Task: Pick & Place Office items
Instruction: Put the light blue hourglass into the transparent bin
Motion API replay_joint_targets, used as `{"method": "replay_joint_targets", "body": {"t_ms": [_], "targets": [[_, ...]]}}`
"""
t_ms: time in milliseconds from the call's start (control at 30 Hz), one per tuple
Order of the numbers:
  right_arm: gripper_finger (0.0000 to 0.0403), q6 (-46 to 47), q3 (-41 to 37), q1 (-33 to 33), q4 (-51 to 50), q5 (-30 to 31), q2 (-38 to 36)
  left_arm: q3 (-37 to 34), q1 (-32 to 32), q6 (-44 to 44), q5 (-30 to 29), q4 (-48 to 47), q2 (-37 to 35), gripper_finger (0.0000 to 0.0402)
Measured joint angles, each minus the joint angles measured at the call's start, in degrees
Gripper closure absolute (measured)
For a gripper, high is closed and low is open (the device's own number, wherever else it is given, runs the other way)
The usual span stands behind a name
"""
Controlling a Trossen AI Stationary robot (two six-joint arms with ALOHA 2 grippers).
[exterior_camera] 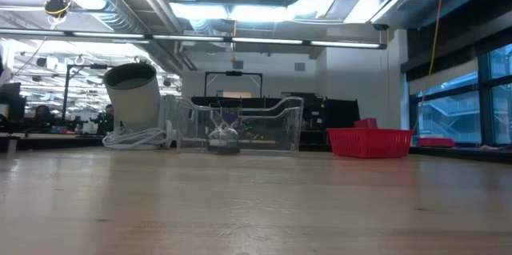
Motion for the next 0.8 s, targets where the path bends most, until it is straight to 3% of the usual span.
{"method": "replay_joint_targets", "body": {"t_ms": [500, 800], "targets": [[0.0184, -2.5, 0.0, 0.0, 5.5, -4.1, 0.0, 0.0, 5.4, 3.2, 5.9, 10.3, 0.5, 0.0112], [0.0181, -2.8, 0.1, 0.0, 5.6, -4.7, 0.0, 0.0, 6.7, -1.8, 9.9, 10.5, 0.5, 0.0112]]}}
